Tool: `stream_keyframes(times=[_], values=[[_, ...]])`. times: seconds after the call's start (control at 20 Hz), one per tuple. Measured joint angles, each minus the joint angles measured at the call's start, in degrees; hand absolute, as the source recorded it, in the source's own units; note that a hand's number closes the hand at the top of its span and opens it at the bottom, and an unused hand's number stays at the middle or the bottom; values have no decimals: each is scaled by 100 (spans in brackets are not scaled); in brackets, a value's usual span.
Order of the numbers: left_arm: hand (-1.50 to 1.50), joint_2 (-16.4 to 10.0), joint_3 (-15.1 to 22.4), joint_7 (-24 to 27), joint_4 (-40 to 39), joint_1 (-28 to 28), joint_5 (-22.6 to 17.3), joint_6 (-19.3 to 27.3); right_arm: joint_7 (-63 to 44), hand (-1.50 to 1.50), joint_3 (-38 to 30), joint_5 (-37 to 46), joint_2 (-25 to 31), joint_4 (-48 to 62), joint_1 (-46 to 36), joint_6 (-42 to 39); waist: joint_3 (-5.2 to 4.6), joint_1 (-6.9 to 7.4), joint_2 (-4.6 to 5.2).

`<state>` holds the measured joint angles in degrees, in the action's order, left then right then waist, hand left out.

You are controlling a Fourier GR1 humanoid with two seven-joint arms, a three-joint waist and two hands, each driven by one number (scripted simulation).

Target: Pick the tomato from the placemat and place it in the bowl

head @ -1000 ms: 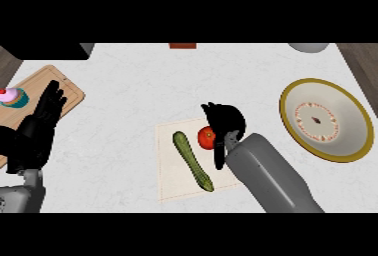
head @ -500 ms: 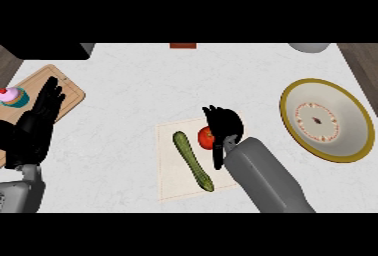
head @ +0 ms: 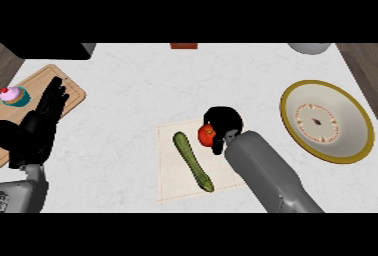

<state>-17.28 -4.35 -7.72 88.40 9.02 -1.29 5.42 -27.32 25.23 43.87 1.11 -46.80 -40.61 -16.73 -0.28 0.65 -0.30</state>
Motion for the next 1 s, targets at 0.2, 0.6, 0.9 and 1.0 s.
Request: stream_keyframes(times=[0.2,0.6,0.9,1.0], values=[[0,50,-45,-14,-18,59,37,-12,214,150,147,-182,1,289,-165,303,0,2,-1],[0,47,-146,15,-50,52,28,-118,-153,150,-234,-307,-13,915,-369,1340,20,9,15],[0,47,-188,-84,67,-11,30,-134,-831,150,-463,44,49,973,-411,2218,24,-22,10],[0,91,-195,-14,-32,4,91,-78,-1083,150,-391,229,146,647,-334,2325,24,-72,4]])
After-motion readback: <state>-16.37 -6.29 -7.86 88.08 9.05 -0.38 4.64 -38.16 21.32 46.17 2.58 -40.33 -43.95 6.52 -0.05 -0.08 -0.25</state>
